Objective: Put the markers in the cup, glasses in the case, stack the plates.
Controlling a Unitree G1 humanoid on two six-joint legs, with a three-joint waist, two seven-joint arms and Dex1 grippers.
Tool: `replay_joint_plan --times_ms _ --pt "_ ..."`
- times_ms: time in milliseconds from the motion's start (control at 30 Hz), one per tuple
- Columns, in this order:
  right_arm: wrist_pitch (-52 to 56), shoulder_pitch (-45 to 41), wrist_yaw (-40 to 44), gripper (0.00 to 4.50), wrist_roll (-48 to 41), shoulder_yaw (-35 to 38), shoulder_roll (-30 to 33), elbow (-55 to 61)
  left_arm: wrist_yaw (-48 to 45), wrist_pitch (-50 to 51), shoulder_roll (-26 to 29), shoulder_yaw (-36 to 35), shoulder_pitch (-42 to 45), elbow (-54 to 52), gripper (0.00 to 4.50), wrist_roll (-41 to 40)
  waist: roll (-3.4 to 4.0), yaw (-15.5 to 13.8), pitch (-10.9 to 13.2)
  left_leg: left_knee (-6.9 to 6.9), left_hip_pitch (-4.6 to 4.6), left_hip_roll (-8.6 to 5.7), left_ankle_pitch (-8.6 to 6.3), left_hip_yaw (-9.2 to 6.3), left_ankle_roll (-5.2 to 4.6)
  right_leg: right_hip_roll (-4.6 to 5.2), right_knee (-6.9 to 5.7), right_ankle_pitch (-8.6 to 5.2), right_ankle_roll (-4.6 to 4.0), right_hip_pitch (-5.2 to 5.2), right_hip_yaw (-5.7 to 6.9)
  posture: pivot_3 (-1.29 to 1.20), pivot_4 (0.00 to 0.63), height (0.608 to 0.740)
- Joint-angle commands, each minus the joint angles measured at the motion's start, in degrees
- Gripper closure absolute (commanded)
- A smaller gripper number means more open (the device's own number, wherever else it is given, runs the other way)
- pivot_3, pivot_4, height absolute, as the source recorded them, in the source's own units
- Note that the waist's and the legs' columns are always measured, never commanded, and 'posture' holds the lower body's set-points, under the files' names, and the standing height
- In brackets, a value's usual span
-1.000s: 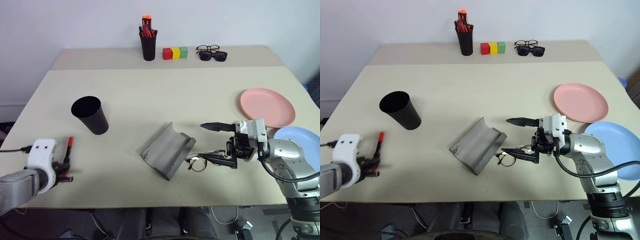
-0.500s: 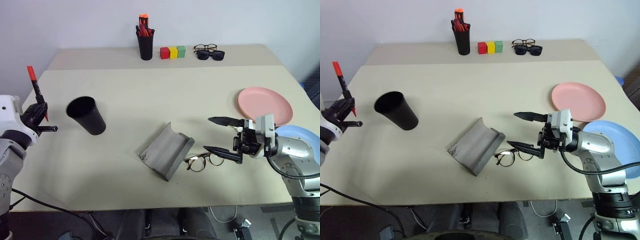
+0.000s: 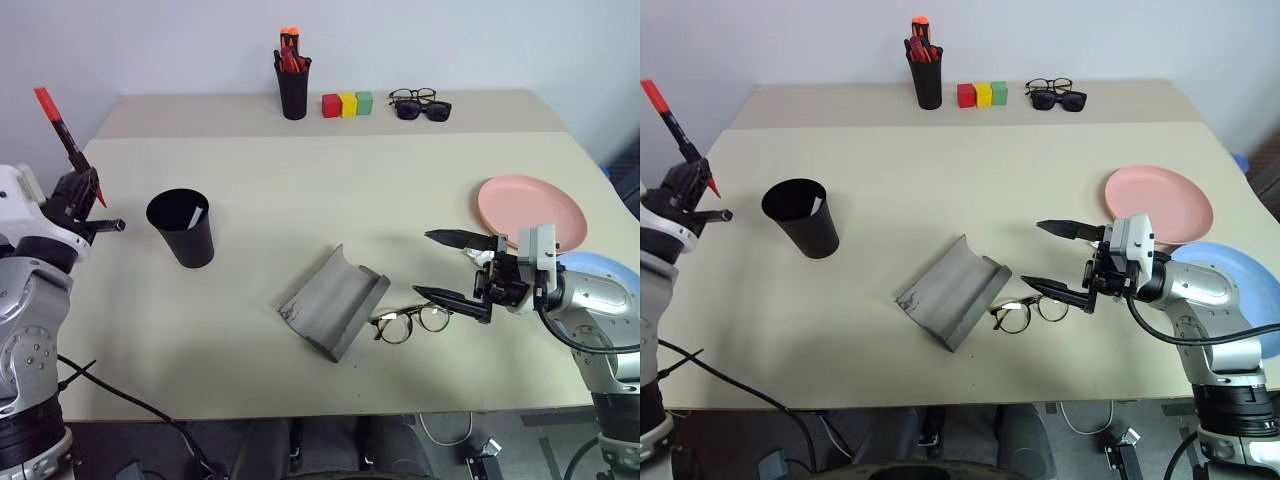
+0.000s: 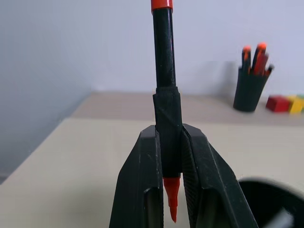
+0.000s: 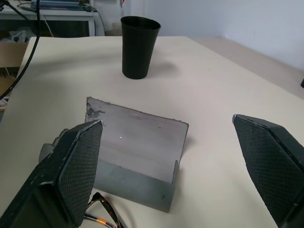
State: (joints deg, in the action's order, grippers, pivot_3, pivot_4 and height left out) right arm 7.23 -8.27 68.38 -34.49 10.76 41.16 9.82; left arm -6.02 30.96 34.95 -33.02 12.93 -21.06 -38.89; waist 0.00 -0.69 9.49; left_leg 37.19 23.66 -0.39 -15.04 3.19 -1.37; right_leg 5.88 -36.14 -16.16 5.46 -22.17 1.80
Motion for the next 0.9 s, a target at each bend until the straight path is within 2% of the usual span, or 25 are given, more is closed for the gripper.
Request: replay_joint_plan --times_ms 33,133,267,467,667,900 --pt "0.01 -0.72 -0.44 0.00 -0.53 1.53 0.43 0.75 -0.30 -2.07 0.32 -2.30 4.37 -1.61 4.47 -2.00 -0.03 0.01 0.01 0.01 0.00 0.00 0.00 0.00 0.00 0.00 0.00 0.00 0.00 0.01 0.00 0.00 0.150 0.740" --pt "0.04 -1.07 -0.72 0.00 -0.54 1.56 0.41 0.41 -3.23 -1.71 0.06 0.14 5.68 -3.70 4.47 -3.95 -0.03 0.07 0.00 0.02 0.00 -0.01 0.01 0.01 0.00 -0.02 0.00 0.01 0.01 0.02 0.00 0.00 0.150 0.740" --pt "0.15 -0.93 -1.05 0.00 -0.79 1.89 0.46 0.57 -6.52 -2.83 -1.26 3.74 1.92 -7.20 4.47 -2.49 -0.03 0.13 0.00 0.02 0.00 -0.01 0.03 0.02 0.03 -0.04 -0.02 0.01 0.02 0.02 0.00 0.00 0.150 0.740" --pt "0.35 -0.37 -1.81 0.00 -1.01 2.37 0.20 0.97 -10.27 -11.48 -3.21 11.04 -5.16 -7.50 4.47 8.74 -0.07 0.10 0.02 0.02 -0.01 0.01 0.03 0.02 0.02 -0.08 -0.02 0.01 0.01 0.03 0.00 0.00 0.150 0.740" --pt "0.37 0.66 -2.45 0.00 -1.29 2.87 0.06 1.90 -10.57 -16.88 -5.98 12.45 -5.90 -4.65 4.47 13.90 -0.09 -0.02 0.02 0.07 -0.01 0.01 0.01 0.00 -0.02 -0.04 0.00 0.00 0.00 0.08 0.00 0.00 0.150 0.740" --pt "0.41 1.29 -2.78 0.00 -1.50 3.64 0.26 2.40 -11.12 -17.74 -7.07 11.78 -6.08 -3.52 4.47 15.04 -0.09 0.03 0.01 0.06 -0.01 0.02 0.01 -0.01 -0.02 -0.05 -0.01 0.00 0.01 0.06 0.00 0.00 0.150 0.740"
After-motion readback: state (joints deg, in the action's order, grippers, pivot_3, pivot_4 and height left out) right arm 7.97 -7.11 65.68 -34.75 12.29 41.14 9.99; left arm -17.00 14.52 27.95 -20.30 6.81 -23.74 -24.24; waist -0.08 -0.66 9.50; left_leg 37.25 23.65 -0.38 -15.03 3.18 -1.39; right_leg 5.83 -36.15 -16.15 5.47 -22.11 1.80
